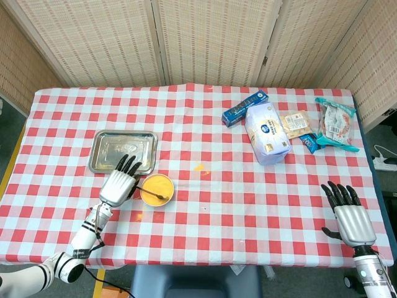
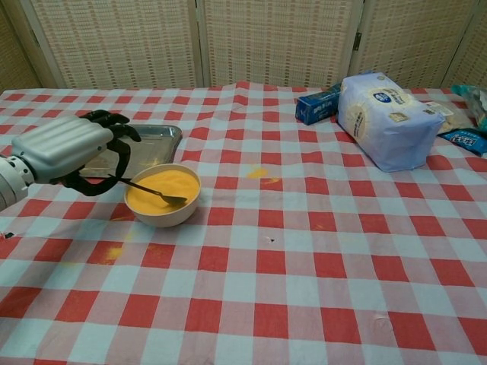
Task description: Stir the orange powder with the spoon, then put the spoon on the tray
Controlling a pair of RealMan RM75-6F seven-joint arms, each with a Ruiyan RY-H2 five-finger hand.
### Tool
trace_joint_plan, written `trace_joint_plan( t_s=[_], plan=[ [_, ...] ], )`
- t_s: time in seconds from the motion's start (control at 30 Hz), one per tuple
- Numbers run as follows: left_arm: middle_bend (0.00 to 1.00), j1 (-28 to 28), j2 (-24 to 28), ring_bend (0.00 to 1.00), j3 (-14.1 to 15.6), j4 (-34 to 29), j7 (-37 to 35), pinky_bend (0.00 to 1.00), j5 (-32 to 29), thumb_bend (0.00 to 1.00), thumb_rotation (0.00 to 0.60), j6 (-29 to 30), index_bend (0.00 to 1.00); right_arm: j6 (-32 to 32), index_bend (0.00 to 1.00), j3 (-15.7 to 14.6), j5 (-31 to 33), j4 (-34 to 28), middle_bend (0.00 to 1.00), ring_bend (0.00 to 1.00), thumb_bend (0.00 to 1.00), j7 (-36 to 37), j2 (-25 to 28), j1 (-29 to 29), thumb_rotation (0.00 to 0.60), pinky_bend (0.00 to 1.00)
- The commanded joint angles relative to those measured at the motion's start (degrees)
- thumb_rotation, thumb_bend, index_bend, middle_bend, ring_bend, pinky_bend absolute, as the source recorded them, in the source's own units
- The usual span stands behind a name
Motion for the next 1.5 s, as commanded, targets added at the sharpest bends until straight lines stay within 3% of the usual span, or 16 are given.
trace_joint_plan(
  t_s=[0.03,0.37,0.47,0.83,1.1,1.5],
  plan=[
    [0.19,0.19,0.53,0.00,-0.05,-0.95,-0.26,0.04,-0.34,0.45,0.600,-0.21,0.70,0.07,0.00,-0.02,-0.03,0.01,0.00,0.00,0.04,-0.02,-0.02,-0.04,0.600,0.00],
    [0.27,0.48,2.84,0.04,-0.41,-4.83,1.11,0.04,-1.35,0.74,0.600,-0.53,0.82,0.39,0.00,-0.15,-0.36,-0.12,0.00,0.00,0.04,0.15,0.14,-0.21,0.600,0.00],
    [0.28,0.56,4.36,0.05,-1.13,-7.71,3.95,0.04,-1.73,0.78,0.600,0.49,0.83,0.27,0.00,-0.34,-0.60,-0.31,0.00,0.00,0.04,0.45,0.39,-0.22,0.600,0.00],
    [0.31,1.48,6.15,0.09,-2.49,-17.75,29.94,0.05,-5.34,0.83,0.600,6.68,0.83,0.41,0.00,-1.04,-2.21,-1.38,0.00,0.00,0.04,2.08,1.73,-0.34,0.600,0.00],
    [0.34,1.51,6.78,0.11,-1.71,-25.73,48.04,0.05,-11.33,0.82,0.600,7.96,0.83,1.83,0.00,-1.59,-4.25,-2.02,0.00,0.00,0.04,4.44,3.11,-0.90,0.600,0.00],
    [0.35,-0.01,3.86,0.12,-1.19,-26.24,59.07,0.05,-16.84,0.83,0.600,9.86,0.83,2.64,0.00,-1.75,-5.40,-2.03,0.00,0.00,0.04,6.08,3.89,-1.24,0.600,0.00]
  ],
)
